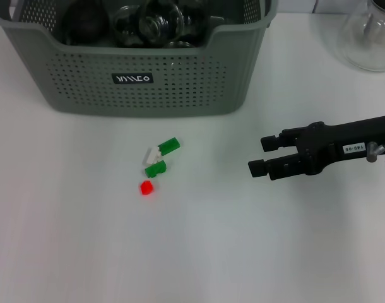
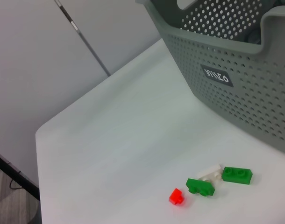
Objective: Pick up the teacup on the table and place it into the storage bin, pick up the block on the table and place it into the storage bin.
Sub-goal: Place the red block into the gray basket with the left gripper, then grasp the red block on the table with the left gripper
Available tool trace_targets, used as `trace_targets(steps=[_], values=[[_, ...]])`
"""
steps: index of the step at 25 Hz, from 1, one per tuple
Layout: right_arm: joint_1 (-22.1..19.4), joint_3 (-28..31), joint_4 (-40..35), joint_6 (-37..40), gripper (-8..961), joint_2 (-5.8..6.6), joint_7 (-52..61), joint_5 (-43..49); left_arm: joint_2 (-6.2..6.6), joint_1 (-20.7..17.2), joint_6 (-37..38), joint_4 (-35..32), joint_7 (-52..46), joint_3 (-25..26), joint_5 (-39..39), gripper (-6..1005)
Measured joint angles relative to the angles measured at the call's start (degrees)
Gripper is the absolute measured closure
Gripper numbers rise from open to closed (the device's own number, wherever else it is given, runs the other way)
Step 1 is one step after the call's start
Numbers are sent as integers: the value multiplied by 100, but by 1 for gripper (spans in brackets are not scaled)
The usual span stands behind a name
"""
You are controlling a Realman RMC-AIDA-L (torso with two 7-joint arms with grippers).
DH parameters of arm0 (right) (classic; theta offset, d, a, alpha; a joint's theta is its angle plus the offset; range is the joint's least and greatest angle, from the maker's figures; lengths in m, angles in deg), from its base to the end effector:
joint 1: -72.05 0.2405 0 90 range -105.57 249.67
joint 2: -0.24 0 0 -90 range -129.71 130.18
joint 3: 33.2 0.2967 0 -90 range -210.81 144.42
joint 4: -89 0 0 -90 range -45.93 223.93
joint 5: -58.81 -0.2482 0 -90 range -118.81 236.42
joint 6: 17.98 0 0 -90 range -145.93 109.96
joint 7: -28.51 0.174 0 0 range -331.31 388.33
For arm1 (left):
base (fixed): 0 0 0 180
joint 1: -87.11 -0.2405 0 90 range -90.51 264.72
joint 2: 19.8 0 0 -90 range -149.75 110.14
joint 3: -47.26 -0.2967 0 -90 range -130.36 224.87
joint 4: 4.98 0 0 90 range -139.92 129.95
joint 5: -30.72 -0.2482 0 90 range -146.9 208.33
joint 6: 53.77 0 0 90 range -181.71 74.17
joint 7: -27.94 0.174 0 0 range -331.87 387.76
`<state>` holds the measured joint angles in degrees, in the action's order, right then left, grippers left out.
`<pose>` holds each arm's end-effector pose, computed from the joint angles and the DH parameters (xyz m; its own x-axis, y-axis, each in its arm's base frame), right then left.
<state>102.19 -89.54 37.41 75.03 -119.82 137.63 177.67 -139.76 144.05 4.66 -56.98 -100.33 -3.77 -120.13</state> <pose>0.2612 0.3793 -0.0602 0.7654 -0.5941 -0.2475 -0.5972 -0.7990 0.0710 -0.1437 0.5715 -0.0093 0.8808 0.4319 0.1941 0.4508 -0.6397 -0.6225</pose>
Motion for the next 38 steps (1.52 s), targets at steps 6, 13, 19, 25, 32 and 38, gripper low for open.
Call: trace_targets(steps=[6, 13, 19, 25, 32, 38], values=[[0, -10, 0, -5, 96, 0, -3, 0, -10, -63, -109, -83, -3, 18, -4, 705], [1, -24, 7, -15, 97, -8, -23, 3, -106, -494, 390, -1108, -37, 78, 329, 428], [11, 6, 16, -14, 97, -9, -116, 6, -164, -1542, 1873, -2858, 485, 139, 2334, 238], [30, 20, 18, -28, 97, -9, -151, -19, -231, -2773, 3699, -3864, 1765, 97, 4360, 159], [80, 52, 18, -119, 97, -8, -154, -26, -403, -3253, 4985, -4127, 2299, -281, 3640, 150], [131, 57, 133, -170, 97, -16, -155, -30, -442, -3366, 4730, -3906, 1852, -1432, 2094, 151]])
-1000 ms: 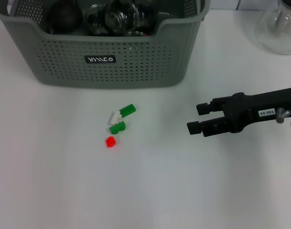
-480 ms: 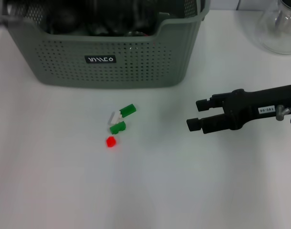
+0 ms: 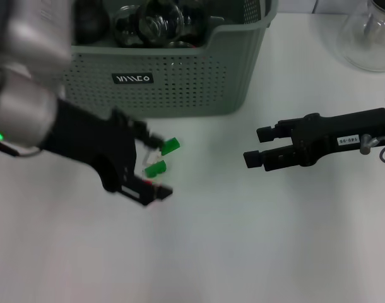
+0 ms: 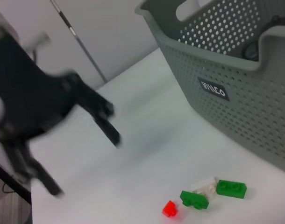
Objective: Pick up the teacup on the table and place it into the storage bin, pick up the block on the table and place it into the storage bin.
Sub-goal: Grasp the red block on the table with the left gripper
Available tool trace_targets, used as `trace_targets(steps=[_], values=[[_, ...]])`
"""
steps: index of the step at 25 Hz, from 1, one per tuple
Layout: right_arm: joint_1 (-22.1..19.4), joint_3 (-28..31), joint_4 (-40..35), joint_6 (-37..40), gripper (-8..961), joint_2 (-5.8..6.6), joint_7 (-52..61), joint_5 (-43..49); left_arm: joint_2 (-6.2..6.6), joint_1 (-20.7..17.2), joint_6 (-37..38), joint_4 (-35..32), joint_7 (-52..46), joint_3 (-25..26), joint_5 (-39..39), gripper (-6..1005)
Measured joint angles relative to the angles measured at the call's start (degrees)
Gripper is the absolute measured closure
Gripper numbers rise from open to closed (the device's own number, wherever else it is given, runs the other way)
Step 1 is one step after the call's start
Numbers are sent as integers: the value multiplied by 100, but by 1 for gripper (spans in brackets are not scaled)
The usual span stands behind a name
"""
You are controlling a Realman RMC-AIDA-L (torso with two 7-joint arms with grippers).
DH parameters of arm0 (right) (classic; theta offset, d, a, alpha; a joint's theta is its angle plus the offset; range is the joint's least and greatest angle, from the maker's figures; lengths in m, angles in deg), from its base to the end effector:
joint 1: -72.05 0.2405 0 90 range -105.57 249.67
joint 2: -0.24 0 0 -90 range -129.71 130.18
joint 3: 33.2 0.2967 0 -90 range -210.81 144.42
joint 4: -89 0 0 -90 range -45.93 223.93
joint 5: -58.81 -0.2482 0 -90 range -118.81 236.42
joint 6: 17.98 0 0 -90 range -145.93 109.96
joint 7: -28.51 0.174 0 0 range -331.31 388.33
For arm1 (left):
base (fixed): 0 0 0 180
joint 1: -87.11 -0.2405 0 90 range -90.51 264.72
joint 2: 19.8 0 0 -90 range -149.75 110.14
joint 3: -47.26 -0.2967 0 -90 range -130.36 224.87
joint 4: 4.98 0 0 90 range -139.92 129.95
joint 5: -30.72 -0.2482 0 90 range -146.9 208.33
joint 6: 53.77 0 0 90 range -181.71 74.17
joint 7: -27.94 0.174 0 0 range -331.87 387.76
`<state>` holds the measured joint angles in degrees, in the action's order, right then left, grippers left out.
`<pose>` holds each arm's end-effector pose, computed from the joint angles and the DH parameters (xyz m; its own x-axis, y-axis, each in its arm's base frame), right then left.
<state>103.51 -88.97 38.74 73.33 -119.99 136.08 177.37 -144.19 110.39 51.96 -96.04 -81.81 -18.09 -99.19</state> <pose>0.2562 0.3880 -0.0634 0.7754 -0.5719 -0.2678 -0.5807 -0.8124 0.0535 -0.1928 0.3421 -0.0122 0.9809 0.1937 -0.0200 0.1908 -0.9764 -0.1009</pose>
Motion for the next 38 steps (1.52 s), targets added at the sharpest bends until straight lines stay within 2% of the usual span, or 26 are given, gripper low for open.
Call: trace_targets(steps=[8, 12, 17, 29, 34, 38], values=[[16, 4, 34, -27, 97, -1, 18, -1, -5, 282, -1022, 525, -1621, -1974, -1842, 151], [18, -7, 34, -26, 97, -1, 28, 0, -6, 491, -1429, 743, -2309, -2572, -2409, 150], [18, -3, 34, -27, 97, -1, 32, -1, -7, 723, -1574, 1055, -2583, -2622, -2447, 179], [12, -3, 43, -27, 96, -10, 45, 0, -7, 866, -1799, 1415, -2767, -2801, -2734, 250], [16, -3, 43, -26, 96, -10, 45, 0, -14, 871, -1866, 1424, -2849, -2983, -2746, 479], [16, -2, 59, -26, 96, -10, 35, 0, -15, 890, -1928, 1433, -2935, -3094, -2763, 482]])
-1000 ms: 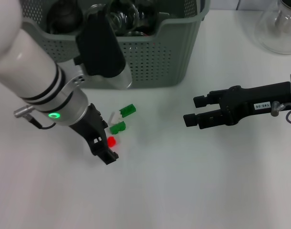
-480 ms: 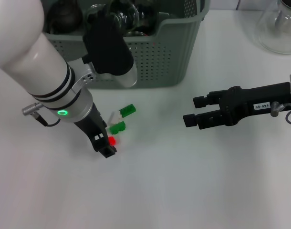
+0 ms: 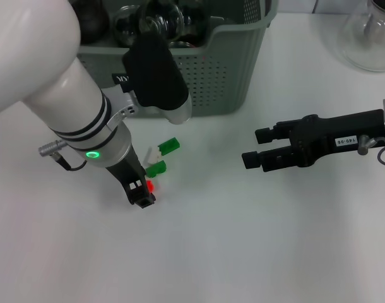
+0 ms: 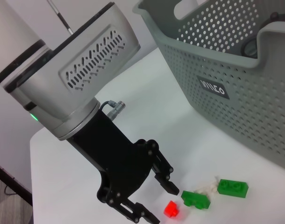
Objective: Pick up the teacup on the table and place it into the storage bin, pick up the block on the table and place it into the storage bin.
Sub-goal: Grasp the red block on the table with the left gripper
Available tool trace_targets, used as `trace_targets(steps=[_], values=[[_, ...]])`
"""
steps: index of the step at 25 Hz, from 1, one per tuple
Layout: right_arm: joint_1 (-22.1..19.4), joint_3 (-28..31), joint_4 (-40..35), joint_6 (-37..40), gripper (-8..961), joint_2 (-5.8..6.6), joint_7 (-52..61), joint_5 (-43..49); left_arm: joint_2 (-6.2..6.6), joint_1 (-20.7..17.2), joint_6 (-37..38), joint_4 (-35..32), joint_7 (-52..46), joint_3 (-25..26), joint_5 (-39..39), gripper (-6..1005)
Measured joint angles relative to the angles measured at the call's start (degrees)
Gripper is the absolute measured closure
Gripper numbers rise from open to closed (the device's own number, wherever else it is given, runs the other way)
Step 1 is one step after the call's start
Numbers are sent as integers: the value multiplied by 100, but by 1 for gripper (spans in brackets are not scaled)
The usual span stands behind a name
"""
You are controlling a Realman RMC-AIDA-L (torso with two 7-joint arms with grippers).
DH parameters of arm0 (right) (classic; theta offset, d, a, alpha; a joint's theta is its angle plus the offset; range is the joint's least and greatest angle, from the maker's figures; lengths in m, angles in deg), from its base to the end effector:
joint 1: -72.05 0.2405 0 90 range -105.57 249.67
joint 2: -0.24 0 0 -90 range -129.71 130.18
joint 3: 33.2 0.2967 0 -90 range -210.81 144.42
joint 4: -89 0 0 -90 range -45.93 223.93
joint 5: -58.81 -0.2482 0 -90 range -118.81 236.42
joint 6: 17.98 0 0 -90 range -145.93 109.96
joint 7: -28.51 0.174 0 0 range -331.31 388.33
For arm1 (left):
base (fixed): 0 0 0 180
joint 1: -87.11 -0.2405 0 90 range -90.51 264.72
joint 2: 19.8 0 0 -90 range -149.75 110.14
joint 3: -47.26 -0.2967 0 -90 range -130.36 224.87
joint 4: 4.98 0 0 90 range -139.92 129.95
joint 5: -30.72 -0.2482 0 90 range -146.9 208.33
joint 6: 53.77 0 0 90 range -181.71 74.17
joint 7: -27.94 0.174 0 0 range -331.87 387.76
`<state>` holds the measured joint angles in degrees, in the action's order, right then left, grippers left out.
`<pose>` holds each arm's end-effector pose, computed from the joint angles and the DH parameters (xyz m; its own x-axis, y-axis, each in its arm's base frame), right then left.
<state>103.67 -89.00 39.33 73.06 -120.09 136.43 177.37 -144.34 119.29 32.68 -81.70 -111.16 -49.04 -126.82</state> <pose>0.2563 0.3878 -0.0660 0.7679 -0.5821 -0.2672 -0.5898 -0.8054 0.0595 -0.2042 0.3726 -0.1238 0.7906 0.3678 -0.4896 0.2374 -0.9211 -0.3085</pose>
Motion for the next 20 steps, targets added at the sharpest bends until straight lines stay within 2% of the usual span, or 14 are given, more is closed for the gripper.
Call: trace_targets(steps=[20], values=[[-12, 9, 45, -44, 96, 0, -32, 0, 0, 139, -136, 262, -165, -201, -14, 502]])
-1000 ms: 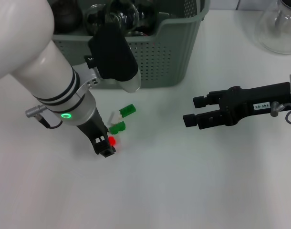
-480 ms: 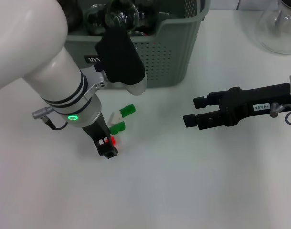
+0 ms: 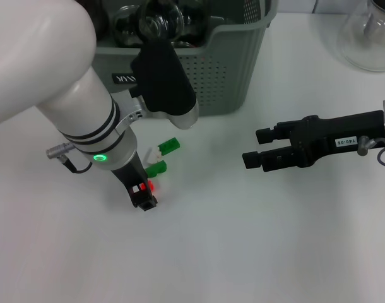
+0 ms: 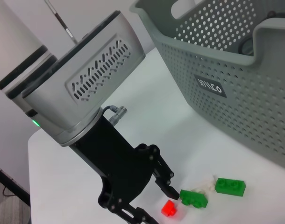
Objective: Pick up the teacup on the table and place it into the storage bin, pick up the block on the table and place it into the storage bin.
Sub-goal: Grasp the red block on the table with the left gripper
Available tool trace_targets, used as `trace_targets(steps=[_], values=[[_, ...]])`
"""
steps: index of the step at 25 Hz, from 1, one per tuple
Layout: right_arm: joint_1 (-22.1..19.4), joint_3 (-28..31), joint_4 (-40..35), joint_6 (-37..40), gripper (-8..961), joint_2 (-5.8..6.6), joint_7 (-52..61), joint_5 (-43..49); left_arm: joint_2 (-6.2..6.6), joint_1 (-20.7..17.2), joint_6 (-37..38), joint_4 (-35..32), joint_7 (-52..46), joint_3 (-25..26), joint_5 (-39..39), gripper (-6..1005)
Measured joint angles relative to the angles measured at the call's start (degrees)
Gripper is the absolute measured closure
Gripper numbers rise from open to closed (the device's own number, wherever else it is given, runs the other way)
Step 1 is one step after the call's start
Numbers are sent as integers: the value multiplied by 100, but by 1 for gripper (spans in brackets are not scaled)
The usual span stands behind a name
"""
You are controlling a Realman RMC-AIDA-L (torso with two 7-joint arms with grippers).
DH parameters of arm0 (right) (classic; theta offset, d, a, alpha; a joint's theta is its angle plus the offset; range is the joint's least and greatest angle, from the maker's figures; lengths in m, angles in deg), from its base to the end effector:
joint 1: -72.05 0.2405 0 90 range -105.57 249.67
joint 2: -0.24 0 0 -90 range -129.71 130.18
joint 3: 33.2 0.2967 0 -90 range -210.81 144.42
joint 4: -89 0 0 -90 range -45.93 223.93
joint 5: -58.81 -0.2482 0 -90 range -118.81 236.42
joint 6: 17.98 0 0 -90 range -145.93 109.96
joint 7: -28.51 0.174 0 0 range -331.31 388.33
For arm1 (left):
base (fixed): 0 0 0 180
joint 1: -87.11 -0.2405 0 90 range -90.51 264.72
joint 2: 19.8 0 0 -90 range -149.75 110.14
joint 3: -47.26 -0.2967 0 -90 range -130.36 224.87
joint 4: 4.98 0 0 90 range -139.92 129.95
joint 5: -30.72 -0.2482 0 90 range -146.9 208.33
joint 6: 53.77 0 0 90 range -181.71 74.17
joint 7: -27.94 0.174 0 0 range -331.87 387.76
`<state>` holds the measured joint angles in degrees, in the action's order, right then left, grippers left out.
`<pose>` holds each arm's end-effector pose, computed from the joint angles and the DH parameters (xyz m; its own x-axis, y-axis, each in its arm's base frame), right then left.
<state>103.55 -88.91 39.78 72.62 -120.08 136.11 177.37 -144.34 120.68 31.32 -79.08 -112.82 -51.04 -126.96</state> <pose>0.2588 0.3877 -0.0670 0.7650 -0.5849 -0.2696 -0.5940 -0.8025 0.0557 -0.2048 0.3728 -0.1346 0.7786 0.3658 -0.5100 0.2335 -0.9231 -0.3057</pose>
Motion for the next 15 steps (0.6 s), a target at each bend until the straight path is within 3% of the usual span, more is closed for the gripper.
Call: trace_targets(steps=[6, 15], values=[[9, 0, 0, 0, 96, 0, -2, 0, 0, 29, -73, 20, -9, -28, 1, 513], [15, 0, 0, 0, 97, 0, 2, 0, 0, 82, -157, 69, -146, -223, -197, 709]])
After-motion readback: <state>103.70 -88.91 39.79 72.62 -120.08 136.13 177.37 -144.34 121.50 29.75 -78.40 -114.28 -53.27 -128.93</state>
